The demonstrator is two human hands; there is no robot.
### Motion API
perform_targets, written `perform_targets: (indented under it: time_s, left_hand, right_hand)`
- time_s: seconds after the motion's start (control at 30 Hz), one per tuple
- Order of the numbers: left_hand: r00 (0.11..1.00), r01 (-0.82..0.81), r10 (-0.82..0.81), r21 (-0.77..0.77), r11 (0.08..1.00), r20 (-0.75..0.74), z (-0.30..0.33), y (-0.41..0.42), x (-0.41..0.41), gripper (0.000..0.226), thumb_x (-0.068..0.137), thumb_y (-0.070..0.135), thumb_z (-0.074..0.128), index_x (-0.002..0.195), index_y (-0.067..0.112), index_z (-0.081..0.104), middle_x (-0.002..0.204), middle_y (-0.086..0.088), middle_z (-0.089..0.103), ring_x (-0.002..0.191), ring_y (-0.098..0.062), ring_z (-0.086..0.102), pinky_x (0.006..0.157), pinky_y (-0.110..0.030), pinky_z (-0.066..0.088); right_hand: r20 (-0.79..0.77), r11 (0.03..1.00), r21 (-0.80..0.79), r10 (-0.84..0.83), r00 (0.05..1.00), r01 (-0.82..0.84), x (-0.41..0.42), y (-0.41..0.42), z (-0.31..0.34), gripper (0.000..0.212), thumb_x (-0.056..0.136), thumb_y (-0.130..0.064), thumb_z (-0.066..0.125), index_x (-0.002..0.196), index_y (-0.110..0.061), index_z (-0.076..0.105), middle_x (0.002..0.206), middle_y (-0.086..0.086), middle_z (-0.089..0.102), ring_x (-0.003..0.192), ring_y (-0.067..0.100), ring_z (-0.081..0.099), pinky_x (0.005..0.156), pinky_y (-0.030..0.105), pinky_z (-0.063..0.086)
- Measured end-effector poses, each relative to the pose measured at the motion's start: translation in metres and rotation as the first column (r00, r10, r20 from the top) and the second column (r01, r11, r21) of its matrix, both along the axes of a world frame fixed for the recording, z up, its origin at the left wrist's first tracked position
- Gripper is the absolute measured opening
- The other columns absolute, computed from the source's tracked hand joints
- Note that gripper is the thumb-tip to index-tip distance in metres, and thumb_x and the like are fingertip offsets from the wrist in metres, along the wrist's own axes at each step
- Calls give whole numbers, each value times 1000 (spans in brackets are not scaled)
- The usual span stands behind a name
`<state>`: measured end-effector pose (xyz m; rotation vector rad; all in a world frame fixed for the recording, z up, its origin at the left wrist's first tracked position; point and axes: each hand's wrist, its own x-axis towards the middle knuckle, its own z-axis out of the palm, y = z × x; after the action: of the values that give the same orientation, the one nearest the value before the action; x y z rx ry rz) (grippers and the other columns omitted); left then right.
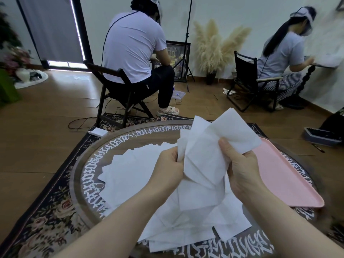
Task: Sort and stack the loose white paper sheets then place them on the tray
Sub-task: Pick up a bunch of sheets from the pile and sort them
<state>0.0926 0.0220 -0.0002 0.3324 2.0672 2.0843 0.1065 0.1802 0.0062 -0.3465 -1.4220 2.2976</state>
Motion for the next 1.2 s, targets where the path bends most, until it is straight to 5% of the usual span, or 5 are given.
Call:
perform_targets:
  time_s: [0.27,0.43,0.6,1.07,1.2]
  left_hand:
    - [983,-171,167,45,984,71,0,-11,-12,32,94,1,53,111,28,60,104,5,73,85,-10,70,61,-25,52]
    - [1000,9,-7,104,995,-25,-4,-17,-19,95,95,-2,52,147,59,0,137,14,57,104,-10,66,65,-22,52]
    - [997,29,-21,107,994,-71,3,-11,-11,47,89,-10,53,109,28,72,88,6,75,63,-6,66,48,-17,47]
    - [997,-62,52,181,982,57,5,-13,-12,27,98,21,57,79,18,77,78,0,75,65,-11,67,57,-24,57]
    - [997,-41,29,193,980,68,7,-15,-11,25,98,22,56,83,17,76,79,0,74,65,-11,66,57,-24,56]
  right_hand:
    - [-91,990,-135,-45,995,32,-3,24,18,43,88,-9,64,131,-6,59,120,1,70,106,16,69,88,31,58]
    - [-112,954,-4,299,948,-301,7,18,19,35,77,-15,63,111,-9,66,102,0,76,91,14,73,75,28,60]
    - [91,922,275,258,962,-273,8,4,3,22,84,-13,67,106,-10,70,103,3,76,98,20,72,74,26,58]
    - [-79,914,405,0,997,32,16,11,20,10,91,-22,64,87,-16,71,82,-10,77,75,6,72,62,18,56]
    - [-7,893,367,285,959,-262,24,11,24,24,74,-27,67,91,-11,73,91,3,78,82,15,74,65,22,58]
